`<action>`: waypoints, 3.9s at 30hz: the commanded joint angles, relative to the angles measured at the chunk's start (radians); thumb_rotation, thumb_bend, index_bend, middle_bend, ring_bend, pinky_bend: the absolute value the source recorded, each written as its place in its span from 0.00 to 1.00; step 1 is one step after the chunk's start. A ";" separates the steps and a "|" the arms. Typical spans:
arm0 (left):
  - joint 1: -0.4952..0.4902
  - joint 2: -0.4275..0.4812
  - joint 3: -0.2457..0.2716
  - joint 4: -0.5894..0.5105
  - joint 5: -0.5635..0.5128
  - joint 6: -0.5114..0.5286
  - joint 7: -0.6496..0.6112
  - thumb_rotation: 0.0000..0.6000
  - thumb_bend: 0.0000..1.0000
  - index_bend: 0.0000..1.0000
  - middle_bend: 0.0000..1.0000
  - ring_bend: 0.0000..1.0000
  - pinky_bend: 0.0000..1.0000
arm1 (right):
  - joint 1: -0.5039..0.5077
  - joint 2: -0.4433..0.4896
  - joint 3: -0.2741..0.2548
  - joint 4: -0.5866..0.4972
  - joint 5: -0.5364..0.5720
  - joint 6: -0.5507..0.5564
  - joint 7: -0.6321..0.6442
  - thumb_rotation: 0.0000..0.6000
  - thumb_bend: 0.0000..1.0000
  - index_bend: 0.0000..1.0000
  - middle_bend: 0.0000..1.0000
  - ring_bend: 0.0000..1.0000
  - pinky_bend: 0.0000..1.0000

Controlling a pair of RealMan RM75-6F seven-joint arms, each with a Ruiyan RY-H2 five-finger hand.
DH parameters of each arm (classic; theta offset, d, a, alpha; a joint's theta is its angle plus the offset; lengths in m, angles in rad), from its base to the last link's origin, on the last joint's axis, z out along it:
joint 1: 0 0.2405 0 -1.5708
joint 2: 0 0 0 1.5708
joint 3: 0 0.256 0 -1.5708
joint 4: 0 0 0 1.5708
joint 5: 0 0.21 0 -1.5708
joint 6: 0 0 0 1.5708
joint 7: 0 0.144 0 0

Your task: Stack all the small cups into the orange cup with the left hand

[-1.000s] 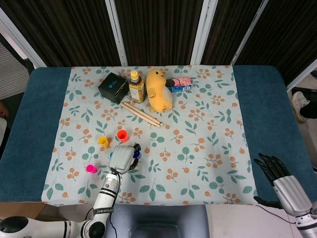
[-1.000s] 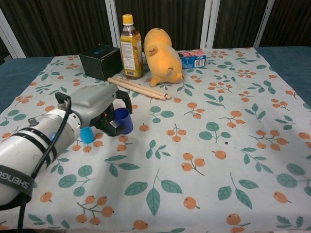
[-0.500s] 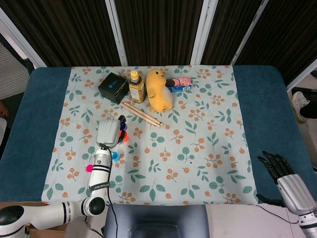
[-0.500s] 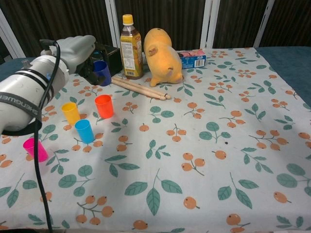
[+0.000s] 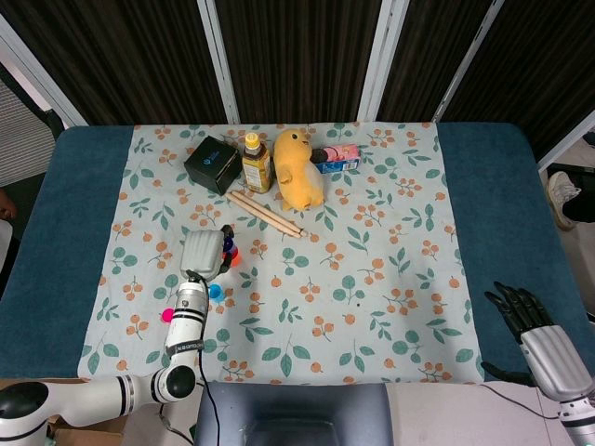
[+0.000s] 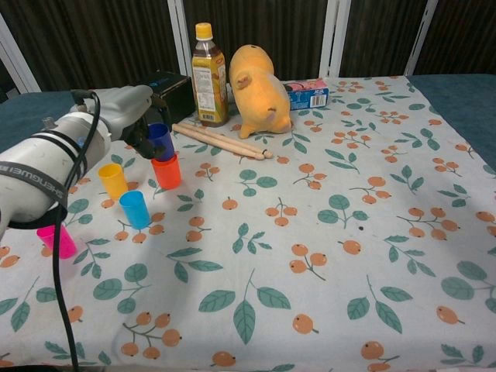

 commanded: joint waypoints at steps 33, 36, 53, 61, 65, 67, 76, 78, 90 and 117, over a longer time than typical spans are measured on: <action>0.110 0.192 0.160 -0.113 0.037 0.024 -0.098 1.00 0.35 0.13 1.00 1.00 1.00 | -0.006 -0.010 -0.001 -0.001 -0.013 0.006 -0.014 1.00 0.12 0.00 0.00 0.00 0.00; 0.122 0.194 0.176 -0.084 0.035 0.001 -0.126 1.00 0.35 0.14 1.00 1.00 1.00 | -0.006 -0.012 0.000 -0.001 -0.013 0.006 -0.017 1.00 0.12 0.00 0.00 0.00 0.00; 0.121 0.142 0.186 0.045 0.045 -0.090 -0.223 1.00 0.35 0.32 1.00 1.00 1.00 | -0.005 -0.014 0.002 -0.001 -0.007 0.001 -0.024 1.00 0.12 0.00 0.00 0.00 0.00; 0.116 0.137 0.175 0.078 0.045 -0.111 -0.244 1.00 0.35 0.41 1.00 1.00 1.00 | -0.005 -0.017 0.003 -0.002 -0.004 -0.001 -0.032 1.00 0.12 0.00 0.00 0.00 0.00; 0.114 0.133 0.175 0.092 0.048 -0.117 -0.248 1.00 0.35 0.46 1.00 1.00 1.00 | -0.005 -0.019 0.003 -0.003 -0.003 -0.003 -0.036 1.00 0.12 0.00 0.00 0.00 0.00; 0.113 0.132 0.174 0.095 0.044 -0.123 -0.250 1.00 0.35 0.48 1.00 1.00 1.00 | -0.005 -0.019 0.003 -0.003 -0.002 -0.005 -0.038 1.00 0.12 0.00 0.00 0.00 0.00; 0.112 0.167 0.151 0.045 0.056 -0.111 -0.264 1.00 0.35 0.55 1.00 1.00 1.00 | -0.003 -0.021 0.004 -0.005 0.000 -0.010 -0.043 1.00 0.12 0.00 0.00 0.00 0.00; 0.108 0.186 0.131 0.005 0.070 -0.089 -0.270 1.00 0.35 0.56 1.00 1.00 1.00 | -0.004 -0.020 0.004 -0.005 0.001 -0.010 -0.042 1.00 0.12 0.00 0.00 0.00 0.00; 0.021 0.143 0.046 -0.106 0.076 -0.002 -0.200 1.00 0.35 0.56 1.00 1.00 1.00 | -0.004 -0.011 0.003 -0.004 -0.003 -0.003 -0.023 1.00 0.12 0.00 0.00 0.00 0.00; -0.004 0.032 0.100 0.097 0.048 -0.068 -0.217 1.00 0.35 0.26 1.00 1.00 1.00 | -0.012 0.008 0.009 0.005 0.005 0.021 0.026 1.00 0.12 0.00 0.00 0.00 0.00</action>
